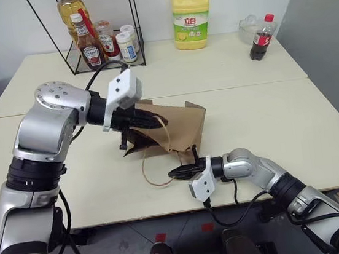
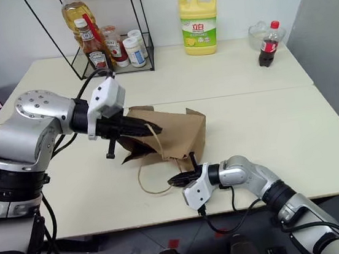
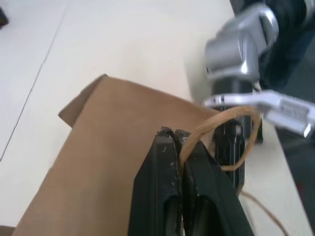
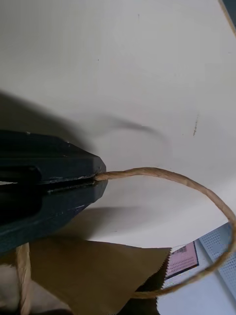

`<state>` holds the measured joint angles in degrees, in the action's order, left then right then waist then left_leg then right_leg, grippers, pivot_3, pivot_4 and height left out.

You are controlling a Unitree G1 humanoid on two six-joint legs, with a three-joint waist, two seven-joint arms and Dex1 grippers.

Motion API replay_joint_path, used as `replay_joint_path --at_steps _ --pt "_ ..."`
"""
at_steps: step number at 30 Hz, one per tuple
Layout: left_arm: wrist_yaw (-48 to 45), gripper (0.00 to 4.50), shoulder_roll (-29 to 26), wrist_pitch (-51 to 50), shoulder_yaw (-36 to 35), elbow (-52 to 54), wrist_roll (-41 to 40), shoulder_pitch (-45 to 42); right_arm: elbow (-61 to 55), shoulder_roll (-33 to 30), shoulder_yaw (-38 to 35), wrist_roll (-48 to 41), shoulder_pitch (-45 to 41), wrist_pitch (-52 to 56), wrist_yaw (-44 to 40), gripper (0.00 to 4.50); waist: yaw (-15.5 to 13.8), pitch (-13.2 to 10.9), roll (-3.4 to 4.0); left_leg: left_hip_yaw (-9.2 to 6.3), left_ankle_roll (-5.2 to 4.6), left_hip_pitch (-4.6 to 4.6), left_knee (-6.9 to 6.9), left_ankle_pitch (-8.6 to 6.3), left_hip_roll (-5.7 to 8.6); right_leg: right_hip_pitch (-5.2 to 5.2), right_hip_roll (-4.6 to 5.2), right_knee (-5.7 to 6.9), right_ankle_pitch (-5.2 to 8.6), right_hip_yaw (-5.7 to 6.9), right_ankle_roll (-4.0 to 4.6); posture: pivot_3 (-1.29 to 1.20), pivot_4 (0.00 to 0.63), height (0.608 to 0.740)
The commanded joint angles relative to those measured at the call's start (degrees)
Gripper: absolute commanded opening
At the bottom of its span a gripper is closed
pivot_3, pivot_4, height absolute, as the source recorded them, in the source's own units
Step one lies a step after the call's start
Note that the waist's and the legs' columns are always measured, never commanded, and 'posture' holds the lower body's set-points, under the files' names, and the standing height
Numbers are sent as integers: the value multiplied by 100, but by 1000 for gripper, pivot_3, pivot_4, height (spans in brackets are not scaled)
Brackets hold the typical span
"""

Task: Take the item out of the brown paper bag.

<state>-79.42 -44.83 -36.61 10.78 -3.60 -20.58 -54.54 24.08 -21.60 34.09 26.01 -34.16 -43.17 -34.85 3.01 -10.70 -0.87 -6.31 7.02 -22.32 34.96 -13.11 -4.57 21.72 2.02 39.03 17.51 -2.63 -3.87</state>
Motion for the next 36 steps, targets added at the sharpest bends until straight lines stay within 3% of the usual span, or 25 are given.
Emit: replay_joint_path --at_steps 1,8,15,23,27,33,36 --pt "413 42 168 -495 -346 -375 -145 -510 181 -70 104 239 73 55 -34 0 5 0 0 -1 0 0 0 0 0 0 0 0 0 1 0 0 150 740" --pt "981 42 457 -1131 -534 -1060 -163 -1102 178 -100 146 289 101 20 -21 0 10 0 0 -1 4 -1 0 3 0 1 0 -1 0 1 0 0 150 740" --pt "1059 42 484 -1036 -487 -1316 -95 -1244 166 -110 167 319 113 21 3 0 15 0 0 -1 11 -1 0 6 0 1 0 -1 0 1 0 0 150 740" --pt "-125 42 -348 1038 258 -217 615 125 216 -90 157 300 71 53 52 0 18 0 0 2 20 4 -6 11 0 1 0 -3 0 -2 1 0 150 740" --pt "-479 945 -468 1136 218 146 476 442 225 -89 161 293 61 57 60 0 0 2 -4 1 4 4 -4 2 0 -2 0 -1 0 -1 1 0 150 740" --pt "-539 2850 -481 1209 163 480 472 585 208 -95 167 274 71 57 39 0 8 2 -4 1 0 5 -4 0 0 -2 0 -1 0 -2 1 0 150 740" --pt "-642 2850 -479 1028 105 782 259 558 226 -83 166 266 55 59 38 0 8 2 -4 1 0 5 -4 0 0 -2 0 -1 1 -2 1 0 150 740"
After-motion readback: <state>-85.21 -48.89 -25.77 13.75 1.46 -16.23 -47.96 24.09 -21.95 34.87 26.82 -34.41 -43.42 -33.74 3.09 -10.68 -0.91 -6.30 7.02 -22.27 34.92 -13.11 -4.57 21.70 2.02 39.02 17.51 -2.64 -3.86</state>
